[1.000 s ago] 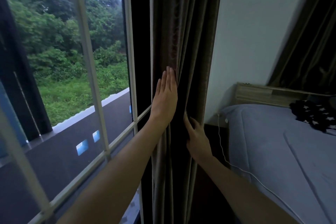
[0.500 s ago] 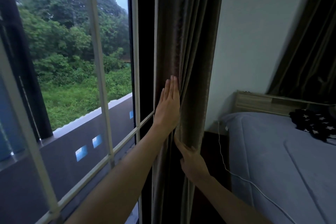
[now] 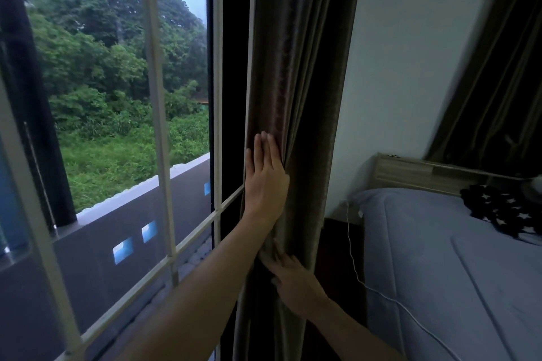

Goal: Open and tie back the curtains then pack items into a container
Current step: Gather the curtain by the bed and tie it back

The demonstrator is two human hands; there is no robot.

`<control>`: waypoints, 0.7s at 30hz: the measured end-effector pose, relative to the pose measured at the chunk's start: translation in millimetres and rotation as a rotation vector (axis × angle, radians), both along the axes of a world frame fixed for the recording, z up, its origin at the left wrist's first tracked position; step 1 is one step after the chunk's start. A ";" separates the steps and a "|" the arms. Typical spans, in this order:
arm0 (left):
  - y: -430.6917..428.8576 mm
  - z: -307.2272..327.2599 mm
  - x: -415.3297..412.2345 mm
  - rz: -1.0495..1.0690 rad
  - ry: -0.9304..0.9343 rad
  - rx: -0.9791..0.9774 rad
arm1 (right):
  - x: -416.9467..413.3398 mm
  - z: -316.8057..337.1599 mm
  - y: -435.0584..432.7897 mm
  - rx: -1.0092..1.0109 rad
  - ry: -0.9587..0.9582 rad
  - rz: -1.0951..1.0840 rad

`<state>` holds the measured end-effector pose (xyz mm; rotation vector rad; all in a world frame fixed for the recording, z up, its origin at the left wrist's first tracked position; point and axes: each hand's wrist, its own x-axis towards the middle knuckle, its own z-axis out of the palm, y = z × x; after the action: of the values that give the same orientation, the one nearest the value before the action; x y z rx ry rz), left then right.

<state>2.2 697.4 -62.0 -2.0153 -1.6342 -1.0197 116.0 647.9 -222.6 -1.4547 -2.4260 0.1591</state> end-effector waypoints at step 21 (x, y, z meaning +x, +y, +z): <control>1.5 -0.7 -4.1 0.022 0.118 0.042 | 35.7 133.7 101.6 0.414 0.581 -0.338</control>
<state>-1.9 698.9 -62.7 -1.9863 -1.5572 -0.9020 151.7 749.4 -88.9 -1.3611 -1.6143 -0.0030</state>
